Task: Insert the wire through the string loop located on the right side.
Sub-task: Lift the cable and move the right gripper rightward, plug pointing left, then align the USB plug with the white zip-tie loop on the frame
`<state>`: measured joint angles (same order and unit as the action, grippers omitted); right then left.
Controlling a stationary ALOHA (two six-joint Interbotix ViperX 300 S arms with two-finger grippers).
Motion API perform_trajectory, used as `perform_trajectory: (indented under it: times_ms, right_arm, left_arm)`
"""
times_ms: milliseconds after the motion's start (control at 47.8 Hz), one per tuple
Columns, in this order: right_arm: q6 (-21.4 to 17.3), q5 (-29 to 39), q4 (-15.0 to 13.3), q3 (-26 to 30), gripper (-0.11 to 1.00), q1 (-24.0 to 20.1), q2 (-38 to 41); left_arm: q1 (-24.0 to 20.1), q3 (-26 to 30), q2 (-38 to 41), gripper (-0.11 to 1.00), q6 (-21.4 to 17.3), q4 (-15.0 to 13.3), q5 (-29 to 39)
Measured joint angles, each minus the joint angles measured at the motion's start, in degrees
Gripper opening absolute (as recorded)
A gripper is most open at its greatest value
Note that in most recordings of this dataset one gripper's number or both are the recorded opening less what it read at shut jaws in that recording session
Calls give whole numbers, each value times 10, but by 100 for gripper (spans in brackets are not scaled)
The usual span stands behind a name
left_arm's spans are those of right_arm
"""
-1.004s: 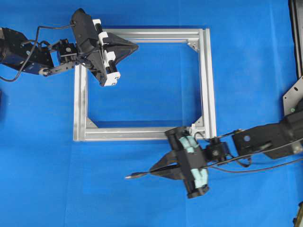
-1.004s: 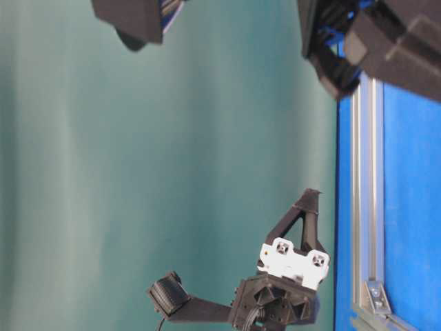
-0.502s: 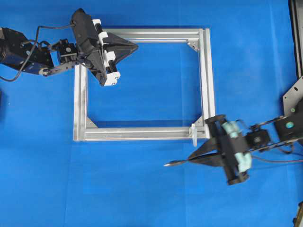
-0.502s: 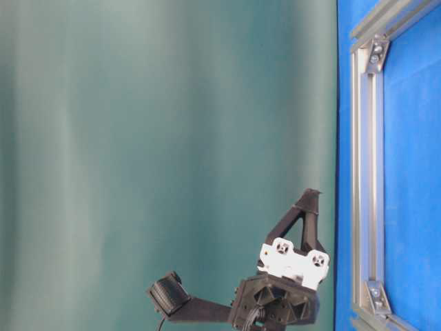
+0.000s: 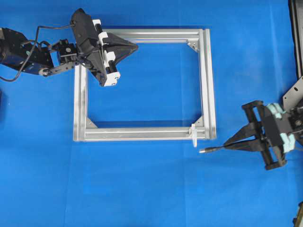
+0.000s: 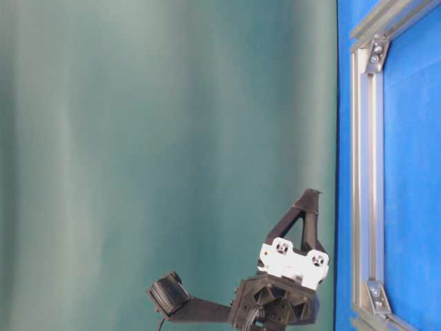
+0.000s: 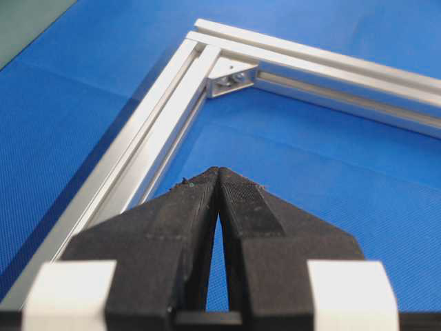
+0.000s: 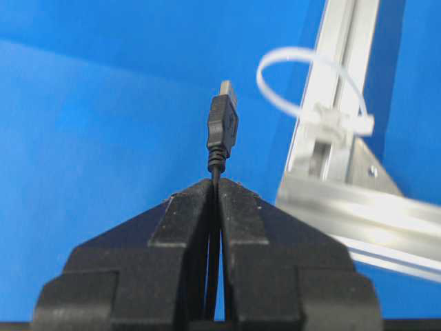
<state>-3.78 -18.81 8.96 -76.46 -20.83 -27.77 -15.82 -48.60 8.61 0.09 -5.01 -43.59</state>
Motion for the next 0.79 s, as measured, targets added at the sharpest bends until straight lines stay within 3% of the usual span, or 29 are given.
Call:
perform_trajectory:
  times_ms: [314, 607, 795]
  right_arm:
    - [1, 12, 0, -18, -3, 5, -45]
    - [3, -5, 0, -20, -3, 71, -32]
    - [4, -7, 0, -20, -3, 77, -30]
  left_arm:
    - [0, 0, 0, 0, 0, 0, 0]
    - [0, 0, -1, 0, 0, 0, 0]
    - [-1, 0, 0, 0, 0, 1, 0]
